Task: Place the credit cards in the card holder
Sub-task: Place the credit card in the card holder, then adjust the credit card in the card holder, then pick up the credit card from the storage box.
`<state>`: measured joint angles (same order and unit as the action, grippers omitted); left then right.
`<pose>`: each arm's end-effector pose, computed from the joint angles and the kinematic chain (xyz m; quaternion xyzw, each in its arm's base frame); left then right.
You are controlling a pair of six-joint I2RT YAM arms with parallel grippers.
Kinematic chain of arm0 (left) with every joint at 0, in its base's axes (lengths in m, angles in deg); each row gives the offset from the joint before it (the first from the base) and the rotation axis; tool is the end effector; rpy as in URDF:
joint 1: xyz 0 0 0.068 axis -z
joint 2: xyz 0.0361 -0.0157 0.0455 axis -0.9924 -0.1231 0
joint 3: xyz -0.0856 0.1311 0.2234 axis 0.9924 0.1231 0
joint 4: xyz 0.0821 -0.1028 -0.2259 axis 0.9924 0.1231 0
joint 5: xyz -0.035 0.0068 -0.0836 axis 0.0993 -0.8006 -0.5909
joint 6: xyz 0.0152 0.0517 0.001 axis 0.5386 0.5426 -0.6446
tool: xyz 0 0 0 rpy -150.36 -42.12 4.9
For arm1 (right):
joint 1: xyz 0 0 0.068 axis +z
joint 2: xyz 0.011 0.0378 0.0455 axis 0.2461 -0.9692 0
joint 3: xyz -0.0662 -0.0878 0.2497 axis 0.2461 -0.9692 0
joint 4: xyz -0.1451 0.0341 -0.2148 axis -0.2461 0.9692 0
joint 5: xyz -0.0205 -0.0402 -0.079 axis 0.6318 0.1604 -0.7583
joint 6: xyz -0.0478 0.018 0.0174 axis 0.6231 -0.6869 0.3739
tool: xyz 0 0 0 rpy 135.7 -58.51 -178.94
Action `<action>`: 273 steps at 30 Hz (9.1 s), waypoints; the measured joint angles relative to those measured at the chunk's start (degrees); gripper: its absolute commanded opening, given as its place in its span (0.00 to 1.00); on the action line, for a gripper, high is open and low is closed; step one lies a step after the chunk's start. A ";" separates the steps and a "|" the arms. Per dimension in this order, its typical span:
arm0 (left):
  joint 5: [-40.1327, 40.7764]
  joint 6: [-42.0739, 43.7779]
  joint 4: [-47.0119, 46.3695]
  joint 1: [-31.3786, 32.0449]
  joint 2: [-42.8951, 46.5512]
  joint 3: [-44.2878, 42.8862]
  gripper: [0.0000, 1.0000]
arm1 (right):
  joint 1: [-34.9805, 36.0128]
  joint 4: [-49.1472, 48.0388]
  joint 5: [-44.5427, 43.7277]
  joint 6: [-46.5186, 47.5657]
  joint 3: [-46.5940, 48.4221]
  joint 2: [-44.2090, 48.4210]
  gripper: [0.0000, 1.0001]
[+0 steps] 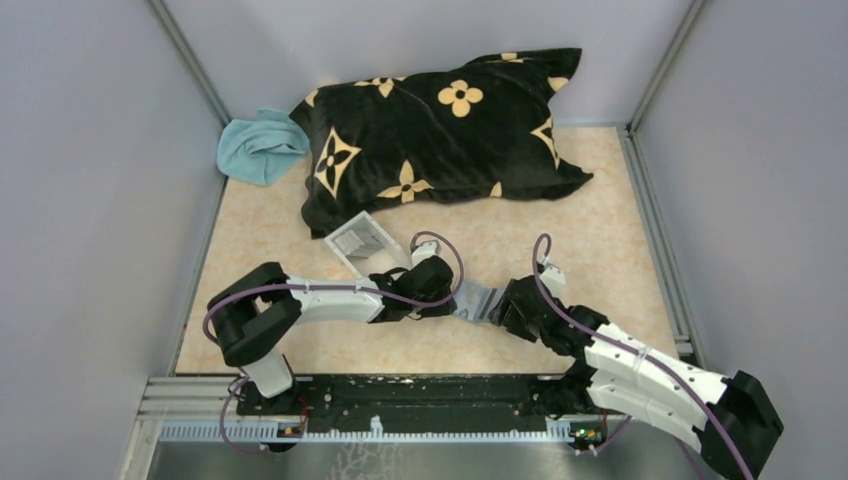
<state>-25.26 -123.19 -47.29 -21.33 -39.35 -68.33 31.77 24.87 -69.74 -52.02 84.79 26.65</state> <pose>0.1636 -0.2872 0.1488 0.0179 0.9351 -0.2397 0.2603 0.1074 0.0982 0.1672 0.1874 0.9218 0.1899 0.2812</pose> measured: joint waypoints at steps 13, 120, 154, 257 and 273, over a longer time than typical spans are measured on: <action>-1.70 0.24 -0.35 0.00 -0.85 -0.74 0.37 | 0.00 -0.20 -0.46 2.86 4.87 -0.81 0.57; 0.59 0.85 8.68 -1.95 -8.61 -14.64 0.59 | -0.02 17.29 -14.05 8.41 13.64 -10.93 0.49; -3.52 8.48 10.05 0.90 -10.99 -19.47 0.19 | -1.90 7.26 -9.07 10.45 11.98 -19.80 0.00; 36.83 -35.30 48.50 -6.14 24.46 -7.89 0.91 | -1.66 2.93 4.13 41.90 58.05 -47.91 0.61; 34.97 -54.16 56.22 -10.49 35.28 6.25 0.87 | 4.81 3.58 16.94 48.52 90.01 -75.17 0.56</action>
<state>9.72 -177.35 8.93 -31.82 -4.08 -62.08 36.58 28.45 -52.80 -3.50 174.79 -48.52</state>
